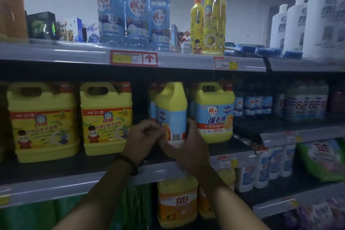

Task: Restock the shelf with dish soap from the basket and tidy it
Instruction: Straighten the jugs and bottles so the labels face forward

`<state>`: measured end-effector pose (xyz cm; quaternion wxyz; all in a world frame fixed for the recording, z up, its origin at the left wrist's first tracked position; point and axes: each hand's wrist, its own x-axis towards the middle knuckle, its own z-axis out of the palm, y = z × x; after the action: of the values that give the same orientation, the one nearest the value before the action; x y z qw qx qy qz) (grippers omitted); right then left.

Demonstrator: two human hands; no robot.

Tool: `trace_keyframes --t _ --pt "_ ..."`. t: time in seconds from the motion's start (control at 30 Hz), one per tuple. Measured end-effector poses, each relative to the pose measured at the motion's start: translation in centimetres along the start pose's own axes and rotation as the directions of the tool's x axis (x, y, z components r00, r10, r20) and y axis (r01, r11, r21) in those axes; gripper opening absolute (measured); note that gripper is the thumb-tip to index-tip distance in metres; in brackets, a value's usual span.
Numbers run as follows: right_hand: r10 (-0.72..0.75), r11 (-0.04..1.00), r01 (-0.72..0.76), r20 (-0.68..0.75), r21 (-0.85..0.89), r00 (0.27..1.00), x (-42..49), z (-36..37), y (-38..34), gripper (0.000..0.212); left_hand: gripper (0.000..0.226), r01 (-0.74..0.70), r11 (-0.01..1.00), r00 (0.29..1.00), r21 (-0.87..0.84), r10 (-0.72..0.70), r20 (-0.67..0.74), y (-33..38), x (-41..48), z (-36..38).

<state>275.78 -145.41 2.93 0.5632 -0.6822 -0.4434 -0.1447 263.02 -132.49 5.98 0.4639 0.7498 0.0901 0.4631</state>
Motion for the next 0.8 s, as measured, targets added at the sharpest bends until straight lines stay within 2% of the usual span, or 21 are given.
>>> trace_keyframes --t 0.07,0.13,0.27,0.33,0.4,0.47,0.53,0.6,0.73,0.8 --pt "-0.067 0.998 0.066 -0.126 -0.015 0.990 -0.3 0.2 0.0 0.089 0.034 0.003 0.998 1.000 0.059 -0.002 -0.026 -0.5 0.2 0.0" --pt "-0.138 0.990 0.130 -0.200 -0.050 0.970 -0.5 0.4 0.5 0.076 0.049 0.070 0.997 0.997 0.014 -0.069 -0.028 -0.9 0.4 0.0" --pt "-0.128 0.988 0.113 -0.160 -0.100 0.979 -0.1 0.2 1.8 0.086 0.066 0.162 0.986 0.984 -0.044 -0.159 0.078 -1.2 0.7 0.4" --pt "-0.094 0.989 0.079 -0.121 -0.123 0.988 0.0 0.4 1.6 0.084 0.076 0.182 0.983 0.981 -0.034 -0.179 0.071 -1.3 0.9 0.4" --pt "-0.091 0.985 0.064 -0.165 -0.161 0.982 -0.2 0.7 1.2 0.071 0.080 0.179 0.984 0.984 -0.001 -0.178 0.027 -1.4 1.1 0.4" --pt "-0.122 0.978 0.072 -0.255 -0.195 0.959 -0.2 0.9 1.1 0.047 0.081 0.143 0.988 0.990 0.066 -0.142 -0.024 -1.7 1.1 0.4" --pt "-0.108 0.984 0.061 -0.286 -0.169 0.952 0.0 1.0 1.2 0.037 0.078 0.100 0.985 0.994 0.138 -0.092 -0.063 -2.0 1.1 0.5" --pt "-0.095 0.987 0.056 -0.275 -0.149 0.957 0.1 1.1 1.4 0.040 0.075 0.069 0.979 0.995 0.192 -0.055 -0.079 -2.0 1.0 0.4" --pt "-0.147 0.954 0.079 -0.223 -0.288 0.964 0.3 1.2 1.4 0.048 0.081 -0.028 0.949 0.999 0.314 0.034 -0.013 -1.8 0.5 0.7" --pt "-0.120 0.941 0.063 -0.154 -0.332 0.981 0.3 1.2 1.5 0.060 0.063 -0.060 0.899 0.998 0.434 0.043 0.049 -1.7 0.1 1.1"
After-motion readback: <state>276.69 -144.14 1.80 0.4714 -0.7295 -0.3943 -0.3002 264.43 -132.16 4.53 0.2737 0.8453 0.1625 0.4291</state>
